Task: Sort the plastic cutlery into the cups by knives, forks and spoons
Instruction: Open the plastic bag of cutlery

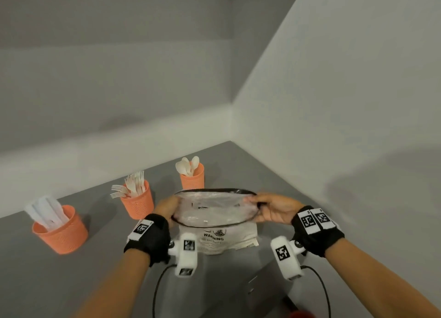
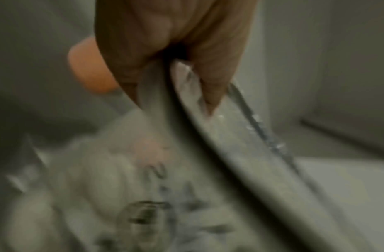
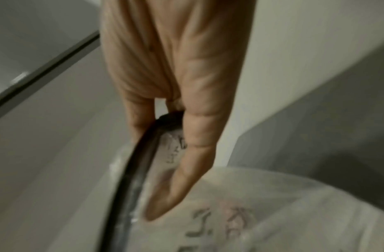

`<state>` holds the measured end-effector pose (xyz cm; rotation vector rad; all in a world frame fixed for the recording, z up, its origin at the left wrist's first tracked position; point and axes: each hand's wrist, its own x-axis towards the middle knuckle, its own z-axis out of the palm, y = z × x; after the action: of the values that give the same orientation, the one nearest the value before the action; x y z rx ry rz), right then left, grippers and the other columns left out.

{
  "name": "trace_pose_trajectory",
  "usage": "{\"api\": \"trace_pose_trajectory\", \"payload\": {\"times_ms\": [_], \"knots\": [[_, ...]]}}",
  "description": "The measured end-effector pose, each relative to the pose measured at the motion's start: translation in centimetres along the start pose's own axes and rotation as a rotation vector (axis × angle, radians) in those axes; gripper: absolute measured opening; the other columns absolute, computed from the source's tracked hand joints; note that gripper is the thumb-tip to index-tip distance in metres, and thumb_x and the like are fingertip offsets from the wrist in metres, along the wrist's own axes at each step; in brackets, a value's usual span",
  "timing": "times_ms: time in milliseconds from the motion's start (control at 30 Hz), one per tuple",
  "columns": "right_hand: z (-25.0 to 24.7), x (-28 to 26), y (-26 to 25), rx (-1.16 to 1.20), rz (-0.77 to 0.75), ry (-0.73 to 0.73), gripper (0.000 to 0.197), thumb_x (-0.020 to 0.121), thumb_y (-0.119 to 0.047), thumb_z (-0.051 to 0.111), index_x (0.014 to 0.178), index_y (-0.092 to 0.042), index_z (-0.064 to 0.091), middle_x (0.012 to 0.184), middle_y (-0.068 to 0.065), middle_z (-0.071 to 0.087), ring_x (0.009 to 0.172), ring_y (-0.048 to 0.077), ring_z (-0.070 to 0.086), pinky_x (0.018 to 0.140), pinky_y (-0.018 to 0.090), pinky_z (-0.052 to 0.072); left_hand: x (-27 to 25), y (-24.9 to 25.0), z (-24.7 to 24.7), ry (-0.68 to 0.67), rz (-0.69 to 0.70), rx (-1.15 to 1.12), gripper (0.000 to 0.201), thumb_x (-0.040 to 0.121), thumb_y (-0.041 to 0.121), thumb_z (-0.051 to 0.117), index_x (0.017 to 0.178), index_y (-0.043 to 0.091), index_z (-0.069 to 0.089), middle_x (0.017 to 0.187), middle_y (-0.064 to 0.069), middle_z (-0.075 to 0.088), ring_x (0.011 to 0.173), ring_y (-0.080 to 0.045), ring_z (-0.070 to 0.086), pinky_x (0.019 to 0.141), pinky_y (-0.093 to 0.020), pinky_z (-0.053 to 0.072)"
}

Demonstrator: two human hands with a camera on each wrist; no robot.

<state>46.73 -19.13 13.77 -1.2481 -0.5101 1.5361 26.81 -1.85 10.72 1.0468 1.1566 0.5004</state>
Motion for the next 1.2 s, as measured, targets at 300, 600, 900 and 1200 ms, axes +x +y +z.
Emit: {"api": "trace_pose_trajectory", "payload": {"times_ms": [300,600,900,1200], "knots": [[0.6,4.2,0.3,0.670,-0.125,0.284,0.014,0.087,-0.007,0.037,0.080,-0.004,0.049,0.080,0.011,0.048,0.066,0.027,0.063,0.048,0.039,0.056,-1.3,-3.6,-1.0,-0.281,0.121,0.685,0.063,0.071,0.060,0.064,0.110,0.009,0.064,0.111,-0.009,0.068,0.101,-0.024,0.063,0.097,-0.032,0.045],[-2.6,4.6,2.2,-0.316,0.123,0.072,0.015,0.077,-0.028,0.072,0.070,-0.015,0.069,0.044,-0.009,0.046,0.031,0.000,0.039,0.033,0.010,0.032,1.3,-2.5,-2.1,-0.241,-0.270,-0.282,0.030,0.091,0.032,0.052,0.095,0.003,0.058,0.089,-0.016,0.061,0.082,-0.028,0.056,0.060,-0.041,0.057],[-4.3,4.6,1.5,0.095,0.044,0.022,0.018,0.092,-0.013,0.049,0.087,-0.002,0.062,0.087,0.006,0.073,0.067,0.015,0.069,0.053,0.024,0.057,4.0,-2.6,1.2,-0.258,-0.223,-0.280,0.032,0.093,0.027,0.050,0.109,0.001,0.061,0.090,-0.018,0.070,0.085,-0.029,0.065,0.078,-0.042,0.053],[-4.9,9.0,-0.8,0.732,-0.012,0.292,0.019,0.086,-0.009,0.037,0.076,-0.001,0.051,0.051,0.012,0.056,0.042,0.023,0.057,0.041,0.033,0.055,5.8,-4.1,0.9,-0.365,-0.091,0.390,0.047,0.074,0.044,0.071,0.103,0.007,0.065,0.101,-0.011,0.069,0.086,-0.021,0.065,0.078,-0.034,0.057]]}}
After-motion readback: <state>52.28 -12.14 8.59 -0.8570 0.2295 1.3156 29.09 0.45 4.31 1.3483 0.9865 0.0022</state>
